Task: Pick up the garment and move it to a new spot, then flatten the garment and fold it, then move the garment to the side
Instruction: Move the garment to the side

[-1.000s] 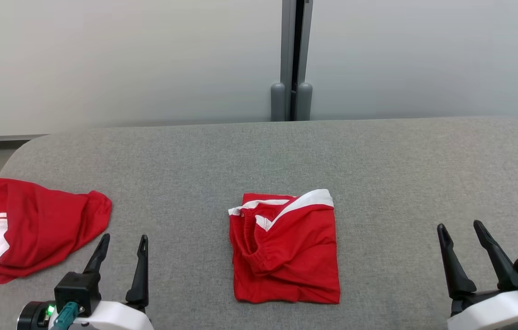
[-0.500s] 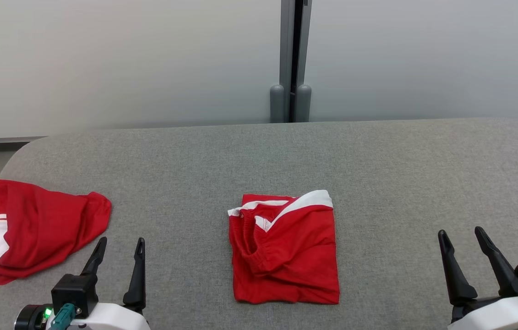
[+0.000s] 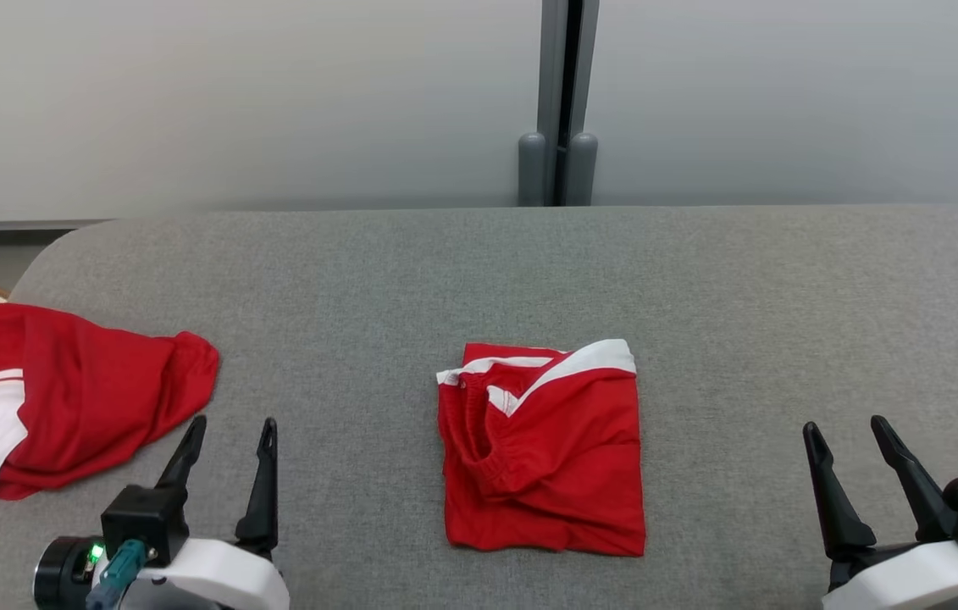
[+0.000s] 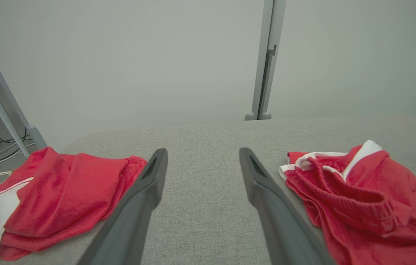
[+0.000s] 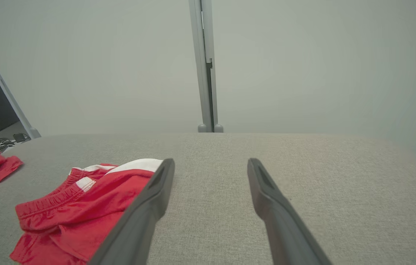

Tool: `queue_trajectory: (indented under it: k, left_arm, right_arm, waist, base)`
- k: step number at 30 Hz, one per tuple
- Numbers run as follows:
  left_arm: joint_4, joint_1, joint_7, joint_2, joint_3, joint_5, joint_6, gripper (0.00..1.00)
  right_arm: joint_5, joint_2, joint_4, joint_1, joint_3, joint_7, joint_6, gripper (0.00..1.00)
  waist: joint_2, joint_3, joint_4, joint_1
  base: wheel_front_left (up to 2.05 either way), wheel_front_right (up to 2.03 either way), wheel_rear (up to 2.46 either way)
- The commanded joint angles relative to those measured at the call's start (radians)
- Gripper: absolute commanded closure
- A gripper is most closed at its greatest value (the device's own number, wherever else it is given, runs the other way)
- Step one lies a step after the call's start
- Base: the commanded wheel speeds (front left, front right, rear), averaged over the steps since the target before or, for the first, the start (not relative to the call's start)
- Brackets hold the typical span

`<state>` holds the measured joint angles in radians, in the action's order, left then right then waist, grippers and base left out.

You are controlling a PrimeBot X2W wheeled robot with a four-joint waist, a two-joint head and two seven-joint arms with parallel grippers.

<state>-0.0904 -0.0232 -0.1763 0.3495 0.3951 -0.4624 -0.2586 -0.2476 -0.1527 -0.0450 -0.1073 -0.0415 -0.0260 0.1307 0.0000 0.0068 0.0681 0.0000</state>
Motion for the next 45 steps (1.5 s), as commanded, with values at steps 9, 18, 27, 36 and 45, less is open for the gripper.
queue_trajectory:
  k: [9,18,27,36,45]
  left_arm:
    - [-0.025,-0.165,-0.035,-0.041,0.012,0.011,0.04,0.0]
    - [-0.076,-0.266,-0.073,-0.094,0.006,0.008,0.074,0.0]
    - [-0.092,-0.292,-0.088,-0.104,-0.013,0.029,0.089,0.0]
    - [-0.062,-0.296,-0.089,-0.101,-0.014,0.066,0.099,0.0]
    - [0.0,-0.33,-0.075,-0.078,0.006,0.1,0.109,0.0]
  right_arm:
    - [-0.012,0.027,0.109,0.116,-0.058,-0.014,0.0,0.0]
    - [-0.04,0.062,0.35,0.22,-0.102,0.006,0.0,0.0]
    - [-0.069,0.058,0.452,0.261,-0.143,-0.004,0.0,1.0]
    - [-0.053,0.004,0.426,0.28,-0.173,0.016,-0.002,1.0]
    - [-0.067,-0.054,0.405,0.324,-0.194,0.033,-0.001,1.0]
  waist:
    - [0.0,0.145,0.113,0.0]
    - [0.0,0.22,0.181,0.0]
    - [0.0,0.244,0.175,0.0]
    - [0.0,0.265,0.073,0.0]
    - [0.0,0.319,-0.106,0.0]
  base:
    - [0.0,0.0,0.0]
    - [0.0,0.0,0.0]
    - [0.0,0.0,0.0]
    - [0.0,0.0,0.0]
    - [0.0,0.0,0.0]
